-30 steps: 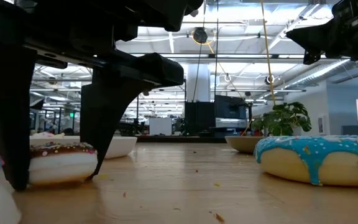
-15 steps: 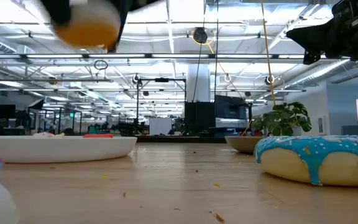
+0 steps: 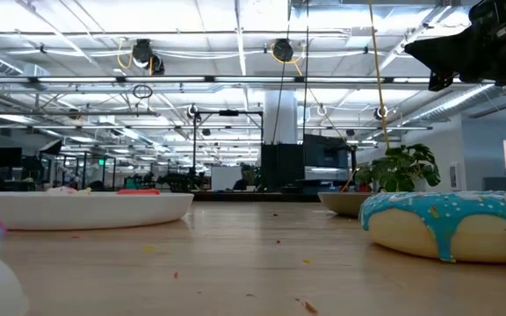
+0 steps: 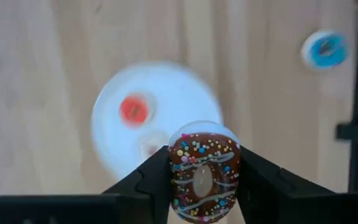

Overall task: Pick & Place donuts
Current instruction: Put the small brown donut on the white plate

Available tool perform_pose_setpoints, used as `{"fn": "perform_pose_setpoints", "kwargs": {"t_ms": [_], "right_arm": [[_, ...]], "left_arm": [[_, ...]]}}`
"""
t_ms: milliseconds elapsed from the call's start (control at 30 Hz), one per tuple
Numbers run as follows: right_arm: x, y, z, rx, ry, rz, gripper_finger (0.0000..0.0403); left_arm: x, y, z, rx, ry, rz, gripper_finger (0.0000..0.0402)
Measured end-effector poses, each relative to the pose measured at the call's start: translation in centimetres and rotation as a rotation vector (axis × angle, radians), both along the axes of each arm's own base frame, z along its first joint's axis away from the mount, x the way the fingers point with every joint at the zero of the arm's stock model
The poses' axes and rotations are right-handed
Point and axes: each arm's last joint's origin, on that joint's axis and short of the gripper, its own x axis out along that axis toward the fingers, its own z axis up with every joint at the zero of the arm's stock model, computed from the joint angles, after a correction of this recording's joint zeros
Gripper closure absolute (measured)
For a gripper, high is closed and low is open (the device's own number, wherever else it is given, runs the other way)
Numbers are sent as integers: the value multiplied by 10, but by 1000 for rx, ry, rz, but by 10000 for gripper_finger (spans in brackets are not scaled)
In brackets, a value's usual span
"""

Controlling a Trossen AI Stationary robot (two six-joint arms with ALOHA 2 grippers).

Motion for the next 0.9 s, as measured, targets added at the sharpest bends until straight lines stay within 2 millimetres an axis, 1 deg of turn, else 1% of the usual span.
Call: {"fn": "perform_pose_setpoints", "kwargs": {"t_ms": [67, 167, 400, 467, 600, 733, 900], "right_arm": [[0, 0, 0, 0, 0, 0, 403], [0, 0, 0, 0, 1, 0, 403], [0, 0, 0, 0, 1, 0, 403], [0, 0, 0, 0, 2, 0, 403], [0, 0, 0, 0, 2, 0, 403], [0, 0, 0, 0, 2, 0, 403], [0, 0, 0, 0, 1, 0, 403]], "left_arm": [[-8, 5, 7, 9, -10, 42, 262], [-19, 11, 21, -24, -64, 71, 267], [-44, 25, 38, -38, -125, 164, 255], [-50, 27, 35, -21, -121, 193, 251], [-57, 31, 23, 2, -84, 227, 241], [-59, 32, 5, 38, -23, 237, 234], [-61, 33, -10, 66, 32, 230, 232]]}}
